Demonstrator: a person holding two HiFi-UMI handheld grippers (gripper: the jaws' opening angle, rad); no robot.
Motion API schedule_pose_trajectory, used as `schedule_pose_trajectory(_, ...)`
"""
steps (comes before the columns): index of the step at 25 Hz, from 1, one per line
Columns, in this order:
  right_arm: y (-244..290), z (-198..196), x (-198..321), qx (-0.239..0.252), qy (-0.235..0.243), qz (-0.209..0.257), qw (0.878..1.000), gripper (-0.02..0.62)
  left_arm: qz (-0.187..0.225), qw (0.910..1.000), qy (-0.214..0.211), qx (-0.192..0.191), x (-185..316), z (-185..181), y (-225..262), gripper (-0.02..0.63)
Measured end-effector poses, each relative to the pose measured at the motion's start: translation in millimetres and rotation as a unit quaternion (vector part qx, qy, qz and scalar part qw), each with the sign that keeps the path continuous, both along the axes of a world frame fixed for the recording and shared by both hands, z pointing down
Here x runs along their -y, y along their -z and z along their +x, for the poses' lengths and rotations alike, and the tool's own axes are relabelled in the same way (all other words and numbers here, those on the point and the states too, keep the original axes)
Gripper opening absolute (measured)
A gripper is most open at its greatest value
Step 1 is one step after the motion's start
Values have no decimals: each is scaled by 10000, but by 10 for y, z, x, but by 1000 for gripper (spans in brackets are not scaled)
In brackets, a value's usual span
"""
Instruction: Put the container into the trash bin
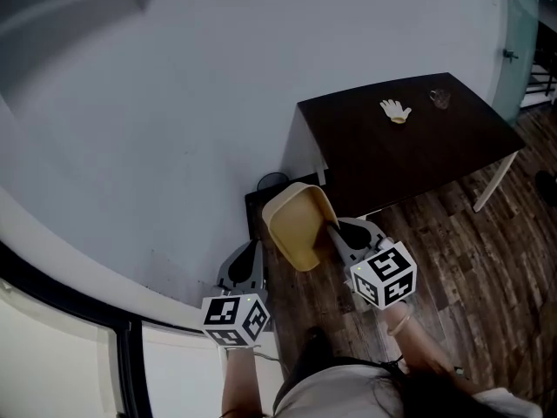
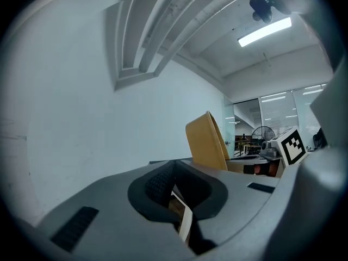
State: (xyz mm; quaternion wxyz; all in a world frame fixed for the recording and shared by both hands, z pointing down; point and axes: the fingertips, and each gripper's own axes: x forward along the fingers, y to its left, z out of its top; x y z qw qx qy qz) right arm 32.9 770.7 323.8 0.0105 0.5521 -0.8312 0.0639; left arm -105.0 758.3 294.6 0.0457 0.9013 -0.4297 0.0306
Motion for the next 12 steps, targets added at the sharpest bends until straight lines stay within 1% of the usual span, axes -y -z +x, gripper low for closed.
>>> schedule_pose_trajectory(6,-86,75,507,-37,-107,-91,9999,18,-30,10000,-35,-31,523,23,-59,18)
schedule_pose_trajectory(12,-127,7,1207,-43,-231,-230,9995,20,-66,9999,-127,-13,1290,-15,-79,18)
